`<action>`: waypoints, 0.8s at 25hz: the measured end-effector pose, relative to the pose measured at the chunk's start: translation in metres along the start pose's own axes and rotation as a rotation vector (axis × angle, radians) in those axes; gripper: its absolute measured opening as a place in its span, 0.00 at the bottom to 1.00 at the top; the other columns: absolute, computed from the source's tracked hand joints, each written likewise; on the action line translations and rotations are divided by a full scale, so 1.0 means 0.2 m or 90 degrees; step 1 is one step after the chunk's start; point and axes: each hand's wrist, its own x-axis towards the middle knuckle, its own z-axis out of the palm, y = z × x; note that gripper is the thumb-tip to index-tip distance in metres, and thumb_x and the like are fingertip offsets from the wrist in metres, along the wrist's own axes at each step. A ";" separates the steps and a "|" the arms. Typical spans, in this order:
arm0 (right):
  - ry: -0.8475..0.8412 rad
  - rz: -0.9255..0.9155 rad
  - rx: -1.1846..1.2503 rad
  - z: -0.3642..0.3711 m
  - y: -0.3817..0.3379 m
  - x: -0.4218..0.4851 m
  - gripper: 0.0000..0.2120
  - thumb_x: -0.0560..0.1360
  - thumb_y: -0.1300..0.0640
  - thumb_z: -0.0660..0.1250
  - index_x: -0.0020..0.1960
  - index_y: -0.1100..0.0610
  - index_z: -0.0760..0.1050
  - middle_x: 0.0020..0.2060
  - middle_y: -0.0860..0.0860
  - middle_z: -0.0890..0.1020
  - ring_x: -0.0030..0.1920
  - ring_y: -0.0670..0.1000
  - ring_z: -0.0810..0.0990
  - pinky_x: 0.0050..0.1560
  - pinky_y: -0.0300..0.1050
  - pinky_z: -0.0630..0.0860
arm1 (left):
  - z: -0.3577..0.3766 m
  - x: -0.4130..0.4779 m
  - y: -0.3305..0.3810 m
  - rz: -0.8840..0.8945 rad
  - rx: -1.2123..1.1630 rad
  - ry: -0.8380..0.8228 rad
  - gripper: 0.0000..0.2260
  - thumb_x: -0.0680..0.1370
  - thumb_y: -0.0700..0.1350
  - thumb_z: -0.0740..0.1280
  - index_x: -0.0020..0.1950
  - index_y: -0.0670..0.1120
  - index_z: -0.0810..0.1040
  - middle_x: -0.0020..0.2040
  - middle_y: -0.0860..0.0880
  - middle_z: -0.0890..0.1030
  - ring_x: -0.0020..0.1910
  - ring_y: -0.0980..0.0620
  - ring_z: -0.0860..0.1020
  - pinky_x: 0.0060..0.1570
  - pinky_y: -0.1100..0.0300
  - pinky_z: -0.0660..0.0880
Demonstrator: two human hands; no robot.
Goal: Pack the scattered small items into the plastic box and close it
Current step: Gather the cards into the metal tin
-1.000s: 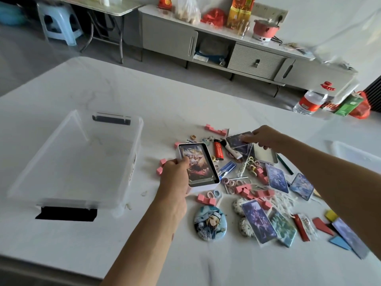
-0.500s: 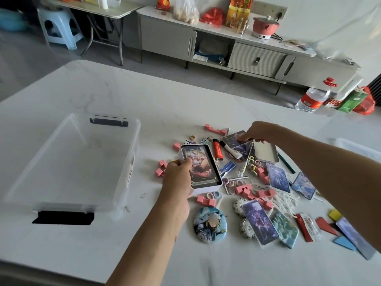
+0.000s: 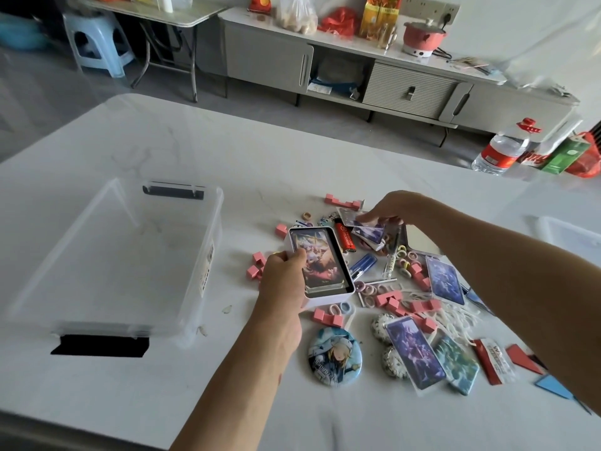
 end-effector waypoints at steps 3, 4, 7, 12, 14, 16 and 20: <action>-0.018 -0.009 -0.055 0.01 -0.02 -0.04 0.23 0.70 0.39 0.70 0.38 0.59 0.71 0.35 0.51 0.74 0.32 0.48 0.71 0.37 0.40 0.67 | 0.00 0.00 0.00 0.001 -0.005 0.000 0.06 0.80 0.45 0.64 0.52 0.43 0.77 0.44 0.43 0.81 0.40 0.46 0.81 0.32 0.59 0.73; -0.019 -0.010 -0.067 0.02 -0.03 -0.05 0.23 0.70 0.39 0.70 0.35 0.58 0.69 0.34 0.51 0.72 0.31 0.48 0.70 0.34 0.39 0.66 | 0.00 0.00 0.00 0.000 -0.008 0.000 0.06 0.80 0.45 0.64 0.51 0.43 0.77 0.44 0.44 0.81 0.40 0.47 0.81 0.34 0.58 0.73; 0.007 -0.026 -0.077 0.05 -0.05 -0.06 0.22 0.70 0.43 0.72 0.33 0.58 0.67 0.32 0.50 0.69 0.32 0.48 0.67 0.33 0.39 0.64 | 0.00 -0.01 0.00 -0.003 -0.020 0.000 0.05 0.80 0.45 0.64 0.50 0.44 0.76 0.41 0.45 0.81 0.36 0.48 0.80 0.31 0.60 0.73; 0.150 -0.009 0.181 0.05 -0.04 -0.06 0.12 0.74 0.58 0.72 0.40 0.62 0.71 0.35 0.55 0.74 0.34 0.51 0.72 0.34 0.41 0.68 | -0.01 -0.01 0.01 -0.006 -0.026 -0.002 0.05 0.80 0.44 0.65 0.50 0.43 0.77 0.40 0.45 0.83 0.35 0.48 0.83 0.27 0.60 0.78; 0.176 -0.012 0.431 0.04 0.01 -0.15 0.09 0.76 0.64 0.68 0.38 0.63 0.72 0.32 0.56 0.75 0.29 0.50 0.72 0.30 0.40 0.70 | -0.01 -0.01 0.01 -0.006 -0.015 -0.008 0.08 0.80 0.45 0.64 0.54 0.42 0.77 0.47 0.42 0.84 0.42 0.43 0.85 0.42 0.49 0.83; 0.187 -0.085 0.703 0.07 0.10 -0.33 0.07 0.77 0.68 0.65 0.40 0.62 0.74 0.34 0.56 0.76 0.31 0.49 0.74 0.32 0.38 0.75 | -0.01 -0.01 0.01 0.001 -0.002 -0.014 0.09 0.80 0.45 0.64 0.56 0.42 0.77 0.50 0.41 0.84 0.44 0.42 0.84 0.40 0.51 0.80; 0.095 -0.233 1.048 0.32 0.32 -0.74 0.06 0.76 0.70 0.63 0.51 0.65 0.76 0.39 0.55 0.83 0.37 0.49 0.83 0.38 0.38 0.80 | 0.03 -0.08 -0.02 0.009 0.038 -0.060 0.06 0.80 0.48 0.65 0.53 0.47 0.78 0.49 0.43 0.85 0.46 0.45 0.84 0.41 0.54 0.78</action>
